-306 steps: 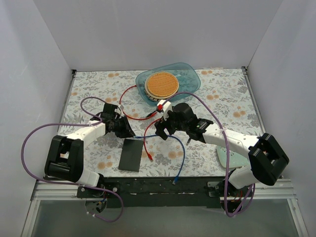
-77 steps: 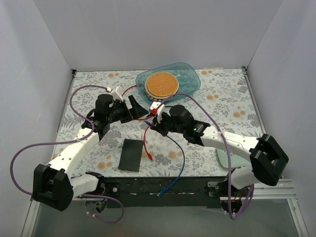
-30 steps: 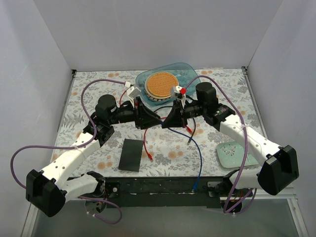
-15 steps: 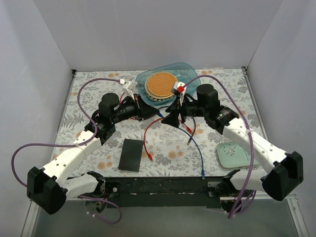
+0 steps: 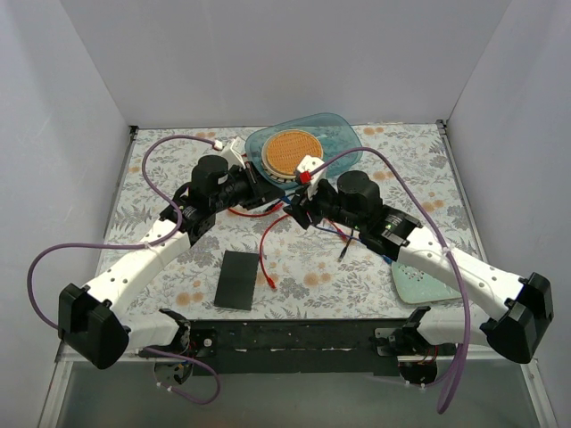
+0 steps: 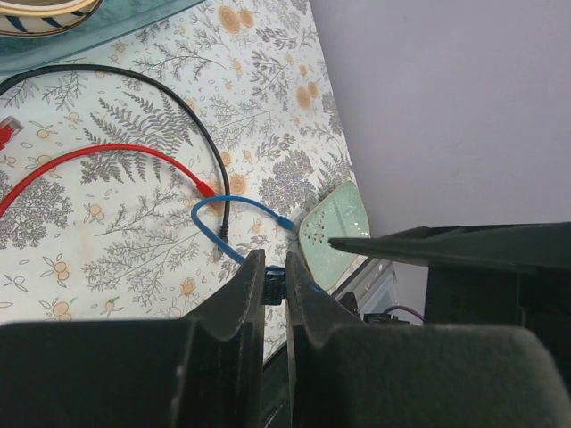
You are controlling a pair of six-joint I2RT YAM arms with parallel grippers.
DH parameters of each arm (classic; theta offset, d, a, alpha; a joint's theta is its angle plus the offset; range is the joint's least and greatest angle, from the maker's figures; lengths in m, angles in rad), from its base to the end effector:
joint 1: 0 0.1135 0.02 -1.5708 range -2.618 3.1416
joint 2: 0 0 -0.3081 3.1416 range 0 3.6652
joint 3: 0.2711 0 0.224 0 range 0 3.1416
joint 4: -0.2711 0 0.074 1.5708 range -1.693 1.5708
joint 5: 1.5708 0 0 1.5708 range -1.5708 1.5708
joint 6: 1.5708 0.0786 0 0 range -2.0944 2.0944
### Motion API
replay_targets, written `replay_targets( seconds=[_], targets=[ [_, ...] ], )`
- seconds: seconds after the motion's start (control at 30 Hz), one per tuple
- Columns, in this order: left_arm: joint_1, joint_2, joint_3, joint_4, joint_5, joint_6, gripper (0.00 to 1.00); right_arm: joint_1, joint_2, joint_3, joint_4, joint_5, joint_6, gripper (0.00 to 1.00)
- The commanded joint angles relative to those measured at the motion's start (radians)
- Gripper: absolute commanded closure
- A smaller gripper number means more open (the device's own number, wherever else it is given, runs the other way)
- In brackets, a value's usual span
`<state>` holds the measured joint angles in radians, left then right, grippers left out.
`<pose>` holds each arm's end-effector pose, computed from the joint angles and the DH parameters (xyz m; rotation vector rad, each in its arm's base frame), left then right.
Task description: Insert the plug into the switch port
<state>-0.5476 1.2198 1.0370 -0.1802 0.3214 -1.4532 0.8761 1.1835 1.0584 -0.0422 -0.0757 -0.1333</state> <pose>0.2228 -0.1649 0.3698 -0.7686 2.1630 -1.5244 0.1718 0.2155 0.4060 -0.9085 1.5271 0.6075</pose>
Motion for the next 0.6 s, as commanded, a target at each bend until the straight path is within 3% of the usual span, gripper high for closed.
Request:
replay_targets(
  seconds=[0.0, 0.2, 0.57],
  targets=[
    [-0.006, -0.026, 0.044, -0.044, -0.047, -0.009, 1.0, 0.003, 0.022, -0.011, 0.07, 0.114, -0.029, 0.4],
    [-0.006, -0.026, 0.06, -0.07, -0.058, 0.007, 1.0, 0.004, 0.047, -0.014, 0.097, 0.106, -0.035, 0.49],
    [-0.005, -0.037, 0.051, -0.068, -0.044, 0.002, 1.0, 0.004, 0.073, -0.006, 0.113, 0.033, -0.025, 0.56]
  ],
)
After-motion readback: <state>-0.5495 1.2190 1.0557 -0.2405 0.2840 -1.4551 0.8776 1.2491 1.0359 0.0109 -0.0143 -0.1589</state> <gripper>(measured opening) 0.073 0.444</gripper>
